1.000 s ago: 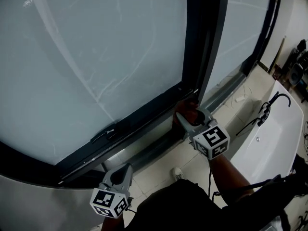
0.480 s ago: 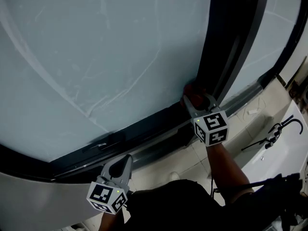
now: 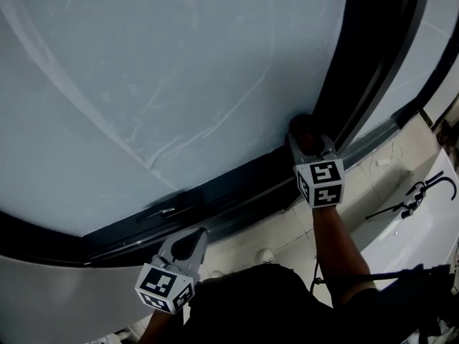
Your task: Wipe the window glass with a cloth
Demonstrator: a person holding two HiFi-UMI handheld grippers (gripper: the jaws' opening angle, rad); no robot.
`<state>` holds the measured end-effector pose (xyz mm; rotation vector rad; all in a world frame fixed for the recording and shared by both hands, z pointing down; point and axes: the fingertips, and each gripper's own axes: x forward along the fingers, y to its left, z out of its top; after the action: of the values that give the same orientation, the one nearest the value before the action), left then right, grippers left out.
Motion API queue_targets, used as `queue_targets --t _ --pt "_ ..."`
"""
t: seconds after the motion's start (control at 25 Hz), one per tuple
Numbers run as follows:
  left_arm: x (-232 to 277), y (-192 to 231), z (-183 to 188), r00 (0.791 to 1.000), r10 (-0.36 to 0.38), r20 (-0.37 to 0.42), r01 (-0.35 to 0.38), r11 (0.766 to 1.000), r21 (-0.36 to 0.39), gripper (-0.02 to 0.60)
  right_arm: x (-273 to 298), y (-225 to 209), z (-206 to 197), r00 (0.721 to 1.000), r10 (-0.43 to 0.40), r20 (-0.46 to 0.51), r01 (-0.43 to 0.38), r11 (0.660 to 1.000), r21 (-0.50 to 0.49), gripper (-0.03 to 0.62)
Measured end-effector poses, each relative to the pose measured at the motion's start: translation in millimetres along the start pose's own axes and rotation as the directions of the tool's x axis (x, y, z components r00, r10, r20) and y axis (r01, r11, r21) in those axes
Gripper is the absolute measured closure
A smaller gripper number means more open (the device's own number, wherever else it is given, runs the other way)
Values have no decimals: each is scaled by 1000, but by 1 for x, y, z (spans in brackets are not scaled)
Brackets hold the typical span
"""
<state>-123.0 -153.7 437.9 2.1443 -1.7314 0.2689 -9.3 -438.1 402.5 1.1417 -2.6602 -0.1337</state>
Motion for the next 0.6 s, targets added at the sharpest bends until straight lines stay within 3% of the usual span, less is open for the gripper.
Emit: queue_targets --t 0.28,0.6 --pt "-15 12 -5 999 -52 2 52 998 24 565 0 18 6 999 -34 14 34 999 39 496" --pt "-31 25 -13 999 -51 11 51 999 -9 565 -5 49 12 1000 -19 13 19 999 28 496"
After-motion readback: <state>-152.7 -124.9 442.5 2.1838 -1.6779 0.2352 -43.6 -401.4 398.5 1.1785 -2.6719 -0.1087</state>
